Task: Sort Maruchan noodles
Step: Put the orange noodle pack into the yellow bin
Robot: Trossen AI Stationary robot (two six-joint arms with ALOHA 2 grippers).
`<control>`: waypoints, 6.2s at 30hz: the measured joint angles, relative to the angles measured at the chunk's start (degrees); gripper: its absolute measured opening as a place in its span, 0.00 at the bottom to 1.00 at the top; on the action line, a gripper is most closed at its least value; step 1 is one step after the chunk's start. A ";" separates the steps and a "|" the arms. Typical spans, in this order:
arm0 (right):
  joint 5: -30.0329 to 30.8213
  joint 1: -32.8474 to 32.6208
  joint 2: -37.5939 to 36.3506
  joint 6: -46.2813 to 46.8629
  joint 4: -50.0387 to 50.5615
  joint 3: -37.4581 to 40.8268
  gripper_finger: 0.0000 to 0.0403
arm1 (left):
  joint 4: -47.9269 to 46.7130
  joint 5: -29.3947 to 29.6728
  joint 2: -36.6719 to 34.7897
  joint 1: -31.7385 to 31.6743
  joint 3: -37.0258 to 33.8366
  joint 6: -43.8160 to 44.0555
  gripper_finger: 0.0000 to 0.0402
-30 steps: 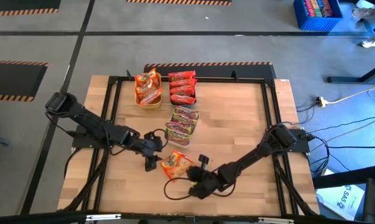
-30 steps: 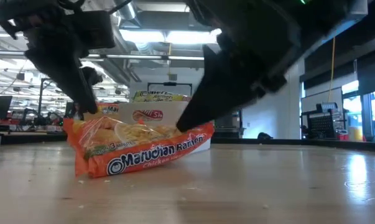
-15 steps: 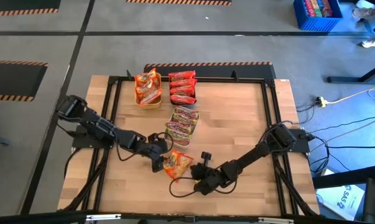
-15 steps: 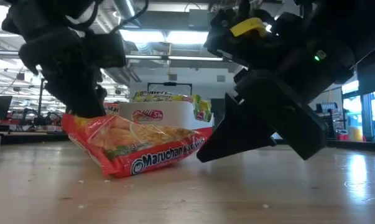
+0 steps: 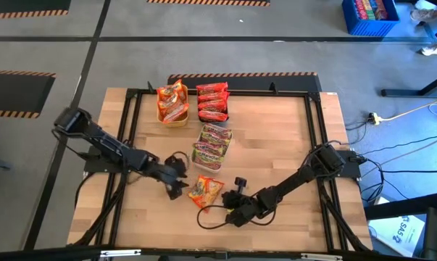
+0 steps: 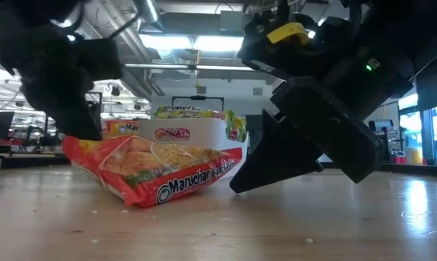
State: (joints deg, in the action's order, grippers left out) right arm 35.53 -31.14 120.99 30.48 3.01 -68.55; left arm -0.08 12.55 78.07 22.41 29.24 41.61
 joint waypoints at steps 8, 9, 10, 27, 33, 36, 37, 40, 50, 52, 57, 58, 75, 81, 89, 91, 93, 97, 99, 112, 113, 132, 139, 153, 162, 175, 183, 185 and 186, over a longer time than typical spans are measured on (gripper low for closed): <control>0.48 0.05 -0.02 2.20 1.78 -0.03 0.00 | 34.11 1.62 -5.90 -0.87 -17.29 15.85 0.48; 0.48 0.08 -0.02 1.96 2.15 -0.08 0.00 | 34.17 1.87 -5.92 -0.82 -17.50 17.59 0.48; 0.50 0.18 -0.06 1.50 2.61 -0.11 0.00 | 33.43 1.96 -5.81 -0.81 -17.51 19.15 0.48; -2.86 4.66 -3.66 -13.92 5.58 3.66 0.00 | 29.43 -6.09 -2.24 -6.69 -15.10 24.78 0.62; -3.00 4.60 -4.22 -9.92 -0.76 6.21 0.00 | 30.31 -6.22 3.69 -4.70 -12.99 26.20 0.68; -3.74 4.60 -4.15 -9.48 -2.62 6.11 0.00 | 31.04 -6.39 7.91 -3.84 -9.89 26.70 0.68; -4.18 4.60 -4.15 -9.65 -3.36 6.09 0.00 | 30.98 -6.67 9.44 -3.64 -8.93 26.64 0.68; -4.18 4.60 -4.15 -9.87 -4.87 6.05 0.00 | 31.48 -7.91 12.97 -3.61 -5.88 25.55 0.68; -7.29 4.54 -2.73 -10.28 -9.98 6.02 0.00 | 34.21 -9.73 22.02 -3.65 1.43 23.19 0.68; -7.27 4.51 -2.33 -10.38 -10.77 5.99 0.00 | 34.22 -10.41 23.36 -3.55 2.71 22.57 0.66; -6.63 4.49 -1.82 -10.37 -10.97 5.92 0.00 | 33.65 -11.83 23.94 -3.45 4.85 19.96 0.51; -6.44 4.47 -1.79 -10.36 -11.02 5.92 0.00 | 33.58 -12.23 23.98 -3.45 5.11 19.33 0.47; -3.74 3.59 -4.86 -13.18 -6.71 6.05 0.00 | 31.35 -13.20 21.40 -3.45 5.02 7.30 0.02; -0.03 -0.04 -12.84 -7.93 7.61 6.01 0.00 | 23.47 -13.13 12.13 -1.34 4.99 2.87 0.02; -0.43 -1.83 -19.68 2.34 6.65 15.21 0.00 | 7.95 -10.12 -5.02 0.42 5.09 -4.39 0.02; -1.00 -1.53 -20.38 3.58 1.30 19.83 0.00 | 3.51 -8.92 -9.39 0.27 5.10 -6.50 0.02; -3.19 -0.42 -20.87 4.06 -4.16 24.05 0.00 | -1.45 -7.14 -13.10 -0.16 5.45 -10.12 0.02; -7.06 2.89 -21.59 4.32 -13.47 30.55 0.00 | -15.04 -2.30 -19.45 -1.43 9.69 -16.62 0.02; -8.51 4.62 -21.59 2.95 -15.93 32.22 0.00 | -23.72 1.43 -21.35 -2.54 13.17 -19.41 0.02; -9.50 19.92 -21.59 -17.93 -16.50 32.98 0.00 | -47.47 15.83 -21.70 -25.66 26.13 -44.00 0.02; -10.17 21.20 -21.59 -19.80 -16.43 32.98 0.00 | -46.97 14.38 -21.05 -28.40 26.13 -46.30 0.02; -17.79 31.18 -21.73 -30.82 -17.46 33.48 0.00 | -35.18 3.30 -6.75 -57.67 26.12 -70.53 0.02; -17.82 31.18 -21.66 -31.08 -18.26 33.64 0.00 | -33.56 7.38 -7.00 -59.35 26.12 -77.74 0.02; -18.17 31.20 -21.51 -32.21 -19.81 33.75 0.00 | -42.87 2.08 -1.72 -56.07 26.12 -81.22 0.02; -18.21 31.20 -21.51 -32.10 -19.91 33.75 0.00 | -48.80 5.48 0.76 -54.16 26.69 -82.69 0.02; -18.23 31.18 -21.51 -31.89 -20.02 33.75 0.00 | -62.18 6.69 2.34 -55.09 32.43 -79.67 0.02; -18.25 31.18 -21.51 -32.06 -20.02 33.75 0.00 | -61.32 5.78 11.33 -55.30 31.58 -78.12 0.02; -18.26 31.18 -21.51 -32.06 -20.02 33.73 0.00 | -61.33 5.65 13.20 -55.30 31.62 -77.61 0.02; -18.26 31.18 -21.51 -32.07 -20.02 33.73 0.00 | -61.33 5.65 13.96 -55.30 31.63 -77.05 0.02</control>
State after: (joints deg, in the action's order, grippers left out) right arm 17.28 0.03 99.48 -1.59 -17.02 -34.83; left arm -61.41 18.19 92.03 -32.88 60.86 -35.45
